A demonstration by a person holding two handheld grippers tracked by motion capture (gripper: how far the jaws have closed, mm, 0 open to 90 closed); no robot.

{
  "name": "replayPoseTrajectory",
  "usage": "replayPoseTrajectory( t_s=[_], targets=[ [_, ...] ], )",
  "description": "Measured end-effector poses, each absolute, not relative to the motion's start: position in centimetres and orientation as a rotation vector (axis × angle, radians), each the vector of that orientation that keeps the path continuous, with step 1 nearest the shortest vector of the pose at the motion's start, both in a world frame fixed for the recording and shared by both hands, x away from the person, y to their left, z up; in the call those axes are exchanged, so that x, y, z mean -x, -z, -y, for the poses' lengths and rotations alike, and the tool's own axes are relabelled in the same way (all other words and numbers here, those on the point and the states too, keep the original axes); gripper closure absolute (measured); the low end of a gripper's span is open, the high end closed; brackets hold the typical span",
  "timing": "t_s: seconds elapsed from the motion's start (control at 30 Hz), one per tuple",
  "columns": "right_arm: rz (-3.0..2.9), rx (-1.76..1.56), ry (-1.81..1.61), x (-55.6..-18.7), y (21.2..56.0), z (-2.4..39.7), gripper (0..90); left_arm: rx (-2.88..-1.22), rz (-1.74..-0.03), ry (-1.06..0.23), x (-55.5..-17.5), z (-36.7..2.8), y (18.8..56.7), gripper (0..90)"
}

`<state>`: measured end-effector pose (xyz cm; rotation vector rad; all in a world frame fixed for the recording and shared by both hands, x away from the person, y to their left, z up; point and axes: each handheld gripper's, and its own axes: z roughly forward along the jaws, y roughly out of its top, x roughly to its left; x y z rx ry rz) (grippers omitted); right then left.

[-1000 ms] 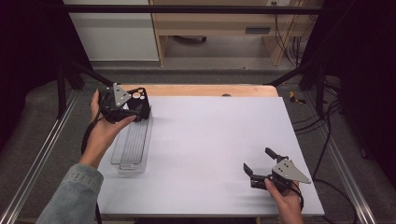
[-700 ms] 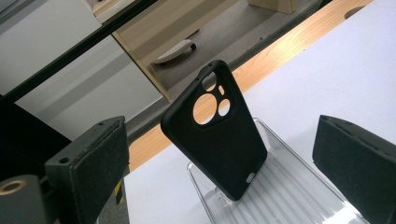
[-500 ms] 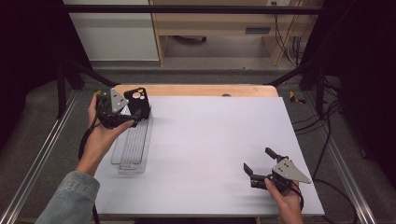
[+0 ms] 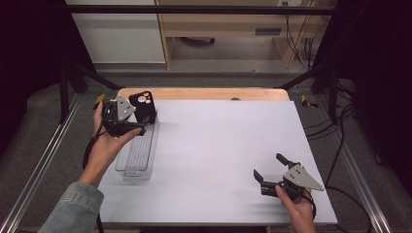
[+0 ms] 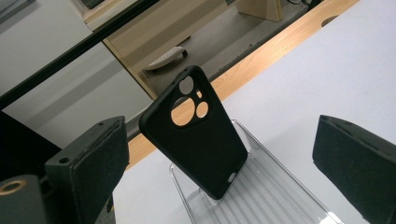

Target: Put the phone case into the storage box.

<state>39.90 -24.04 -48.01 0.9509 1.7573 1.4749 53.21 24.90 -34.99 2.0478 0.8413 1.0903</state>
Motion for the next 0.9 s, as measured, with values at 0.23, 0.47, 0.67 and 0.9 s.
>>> replayPoseTrajectory(
  t_s=[0.23, 0.47, 0.67, 0.9],
  targets=[
    [-1.757, -0.949, -1.474, -39.9, 48.0, 24.0, 2.3, -2.044, -0.841, -1.063, -52.8, -24.4, 35.1, 3.3],
    [-1.758, -0.949, -1.475, -39.9, 48.0, 24.1, 2.3, -2.033, -0.841, -1.034, -52.4, -24.0, 35.0, 3.4],
    [-1.758, -0.949, -1.476, -39.9, 48.0, 24.0, 2.3, -2.037, -0.828, -1.019, -52.0, -23.5, 35.0, 3.5],
    [-1.761, -0.949, -1.475, -39.9, 48.1, 24.0, 2.3, -2.025, -0.817, -1.001, -51.3, -22.8, 34.9, 3.5]
  ],
)
